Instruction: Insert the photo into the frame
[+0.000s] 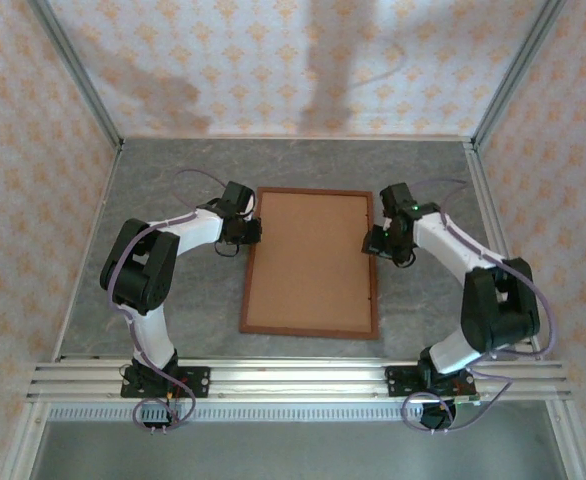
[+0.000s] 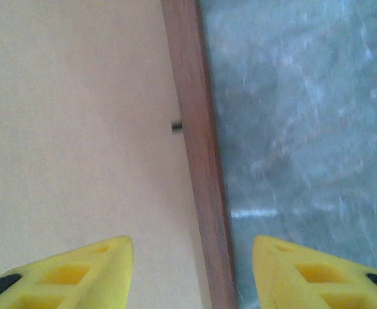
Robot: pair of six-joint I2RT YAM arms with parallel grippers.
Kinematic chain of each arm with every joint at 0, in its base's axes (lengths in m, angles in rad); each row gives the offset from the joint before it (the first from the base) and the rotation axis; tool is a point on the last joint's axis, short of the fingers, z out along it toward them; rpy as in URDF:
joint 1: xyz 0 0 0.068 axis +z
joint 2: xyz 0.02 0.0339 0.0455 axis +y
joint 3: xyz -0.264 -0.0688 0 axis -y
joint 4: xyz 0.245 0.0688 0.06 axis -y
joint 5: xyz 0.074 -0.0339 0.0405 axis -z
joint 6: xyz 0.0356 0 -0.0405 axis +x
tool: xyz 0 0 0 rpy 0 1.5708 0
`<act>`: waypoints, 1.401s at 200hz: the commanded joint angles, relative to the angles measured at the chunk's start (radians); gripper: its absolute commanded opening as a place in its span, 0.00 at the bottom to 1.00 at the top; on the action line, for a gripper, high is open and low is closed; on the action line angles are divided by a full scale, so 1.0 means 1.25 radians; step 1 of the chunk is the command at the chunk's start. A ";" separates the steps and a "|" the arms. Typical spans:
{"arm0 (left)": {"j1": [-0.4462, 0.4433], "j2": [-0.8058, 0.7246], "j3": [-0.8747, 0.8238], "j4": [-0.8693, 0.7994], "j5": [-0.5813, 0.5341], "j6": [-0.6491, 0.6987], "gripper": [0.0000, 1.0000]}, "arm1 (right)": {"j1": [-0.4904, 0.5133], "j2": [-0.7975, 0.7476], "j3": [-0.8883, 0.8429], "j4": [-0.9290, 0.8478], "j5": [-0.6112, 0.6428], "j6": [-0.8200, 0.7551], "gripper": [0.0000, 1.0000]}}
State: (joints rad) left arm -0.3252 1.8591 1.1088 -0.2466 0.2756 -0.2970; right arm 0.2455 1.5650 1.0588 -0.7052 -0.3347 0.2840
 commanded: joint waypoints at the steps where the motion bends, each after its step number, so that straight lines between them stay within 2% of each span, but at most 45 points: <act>1: -0.001 -0.013 -0.018 -0.075 -0.024 0.002 0.12 | -0.027 0.098 0.057 0.069 -0.043 -0.021 0.51; 65: -0.001 -0.012 -0.011 -0.079 -0.023 0.000 0.11 | -0.054 0.273 0.182 0.059 -0.010 -0.059 0.40; 103: 0.000 -0.020 -0.020 -0.076 -0.020 -0.006 0.12 | -0.054 0.283 0.176 0.049 0.005 -0.077 0.25; 137: -0.001 -0.038 -0.021 -0.067 -0.030 -0.020 0.15 | -0.054 0.284 0.175 0.046 0.030 -0.095 0.18; 194: 0.041 -0.068 0.052 -0.068 -0.053 -0.041 0.41 | -0.054 0.288 0.176 0.053 0.037 -0.106 0.16; 232: 0.079 0.004 0.143 -0.089 -0.023 -0.039 0.42 | -0.054 0.288 0.173 0.063 0.036 -0.107 0.16; 280: 0.082 0.110 0.255 -0.138 0.005 -0.024 0.41 | -0.053 0.295 0.184 0.069 0.030 -0.109 0.16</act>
State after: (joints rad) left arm -0.2207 1.9339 1.3727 -0.3416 0.2565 -0.3405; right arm 0.1822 1.9083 1.2739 -0.6277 -0.3599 0.1547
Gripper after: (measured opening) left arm 0.416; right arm 0.161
